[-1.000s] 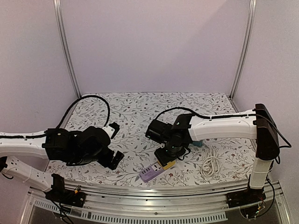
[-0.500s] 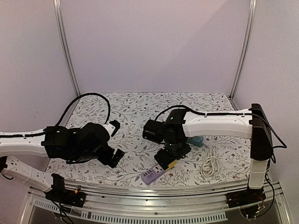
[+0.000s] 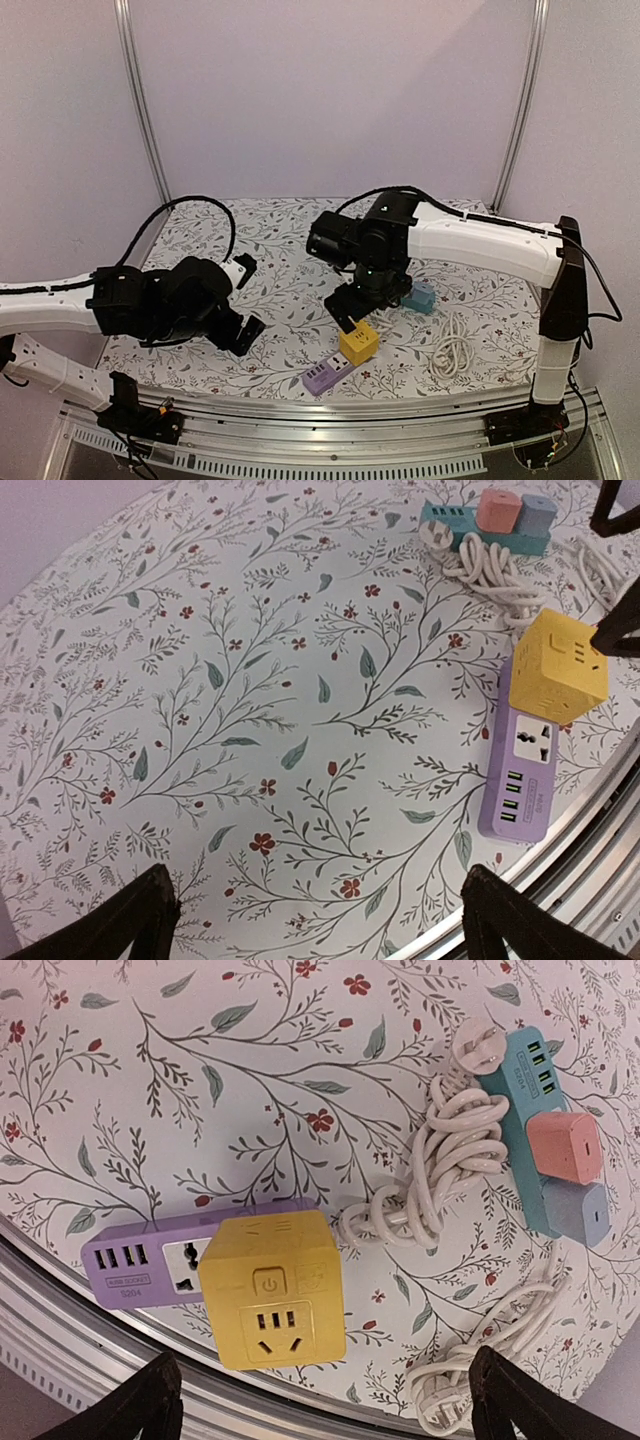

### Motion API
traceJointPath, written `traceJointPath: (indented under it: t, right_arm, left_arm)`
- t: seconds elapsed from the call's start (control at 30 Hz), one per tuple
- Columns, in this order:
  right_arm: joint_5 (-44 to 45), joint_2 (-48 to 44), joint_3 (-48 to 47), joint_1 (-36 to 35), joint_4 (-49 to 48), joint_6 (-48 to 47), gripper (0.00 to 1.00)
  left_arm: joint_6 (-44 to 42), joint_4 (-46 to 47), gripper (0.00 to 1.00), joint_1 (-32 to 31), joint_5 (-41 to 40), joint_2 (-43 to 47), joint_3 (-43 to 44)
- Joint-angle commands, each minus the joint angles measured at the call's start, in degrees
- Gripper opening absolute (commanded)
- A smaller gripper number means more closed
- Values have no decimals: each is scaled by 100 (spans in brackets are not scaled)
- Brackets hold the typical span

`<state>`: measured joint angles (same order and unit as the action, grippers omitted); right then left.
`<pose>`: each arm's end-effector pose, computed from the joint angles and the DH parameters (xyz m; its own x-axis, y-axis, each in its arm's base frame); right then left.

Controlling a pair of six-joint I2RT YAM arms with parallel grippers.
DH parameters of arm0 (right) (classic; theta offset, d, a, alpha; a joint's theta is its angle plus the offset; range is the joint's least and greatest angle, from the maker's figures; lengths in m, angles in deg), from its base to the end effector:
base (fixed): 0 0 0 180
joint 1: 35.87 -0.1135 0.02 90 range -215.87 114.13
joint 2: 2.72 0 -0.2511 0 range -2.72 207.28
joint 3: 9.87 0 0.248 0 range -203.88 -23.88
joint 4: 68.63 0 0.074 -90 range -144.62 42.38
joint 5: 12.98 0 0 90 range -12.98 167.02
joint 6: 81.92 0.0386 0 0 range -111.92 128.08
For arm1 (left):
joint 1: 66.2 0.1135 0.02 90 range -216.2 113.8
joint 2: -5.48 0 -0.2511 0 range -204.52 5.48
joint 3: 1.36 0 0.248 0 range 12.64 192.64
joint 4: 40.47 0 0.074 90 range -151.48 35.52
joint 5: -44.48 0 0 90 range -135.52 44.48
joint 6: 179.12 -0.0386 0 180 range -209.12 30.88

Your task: Insert the plug

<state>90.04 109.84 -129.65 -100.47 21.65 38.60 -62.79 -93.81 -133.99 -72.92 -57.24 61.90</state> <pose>0.1691 0.3358 0.2658 -0.8078 -0.5478 -0.2177 -0.5319 0.8366 -0.1313 0.0990 -0.1954 0.2528 -0.5878 0.3978 -0.7045 0.5089 0.8587 0.0604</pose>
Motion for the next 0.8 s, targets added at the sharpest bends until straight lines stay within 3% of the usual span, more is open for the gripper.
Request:
traceJointPath:
  t: [0.0, 0.27, 0.5, 0.77]
  right_arm:
    - [11, -150, -369, 625, 7, -305, 99]
    - [-359, 998, -1110, 1508, -293, -927, 98]
    - [-790, 2248, -2173, 1604, -259, -1205, 90]
    - [-930, 2201, -2318, 1601, -295, -1081, 86]
  left_arm:
    - [-213, -246, 100, 137, -10, 147, 282]
    - [-351, -468, 100, 202, -30, 309, 374]
    - [-352, -558, 100, 265, -100, 391, 392]
    - [-192, -519, 100, 275, -112, 479, 229]
